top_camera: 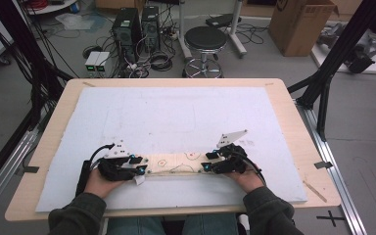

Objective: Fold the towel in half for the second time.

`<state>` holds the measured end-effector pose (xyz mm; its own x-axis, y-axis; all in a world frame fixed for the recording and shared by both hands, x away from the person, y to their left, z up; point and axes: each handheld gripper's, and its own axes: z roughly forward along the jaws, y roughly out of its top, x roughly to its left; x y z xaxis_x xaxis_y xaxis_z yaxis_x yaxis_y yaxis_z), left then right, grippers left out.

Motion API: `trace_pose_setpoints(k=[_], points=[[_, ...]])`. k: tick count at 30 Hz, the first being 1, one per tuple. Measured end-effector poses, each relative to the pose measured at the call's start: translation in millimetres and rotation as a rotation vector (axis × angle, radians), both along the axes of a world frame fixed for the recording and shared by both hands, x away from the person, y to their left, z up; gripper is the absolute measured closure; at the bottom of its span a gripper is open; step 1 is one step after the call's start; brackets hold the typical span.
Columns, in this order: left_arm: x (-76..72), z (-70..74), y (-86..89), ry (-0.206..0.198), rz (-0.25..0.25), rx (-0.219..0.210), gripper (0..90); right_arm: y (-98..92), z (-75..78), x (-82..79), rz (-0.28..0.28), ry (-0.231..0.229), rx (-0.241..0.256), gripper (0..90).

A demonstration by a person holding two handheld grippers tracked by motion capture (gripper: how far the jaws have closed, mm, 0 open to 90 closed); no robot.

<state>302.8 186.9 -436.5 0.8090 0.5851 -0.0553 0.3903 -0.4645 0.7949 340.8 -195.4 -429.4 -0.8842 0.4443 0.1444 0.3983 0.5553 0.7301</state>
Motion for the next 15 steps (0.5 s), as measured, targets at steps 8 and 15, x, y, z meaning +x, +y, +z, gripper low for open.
trace_pose_setpoints(k=[8, 15], points=[[0.0, -2.4, -1.8, 0.002, 0.006, 0.029, 55.5, -5.6, -4.0, -3.7, -0.002, -0.017, -0.024, 49.1], [-0.2, -4.0, -1.6, 0.009, 0.003, 0.029, 54.9, -13.7, -8.6, -9.4, 0.002, -0.04, -0.042, 47.9]])
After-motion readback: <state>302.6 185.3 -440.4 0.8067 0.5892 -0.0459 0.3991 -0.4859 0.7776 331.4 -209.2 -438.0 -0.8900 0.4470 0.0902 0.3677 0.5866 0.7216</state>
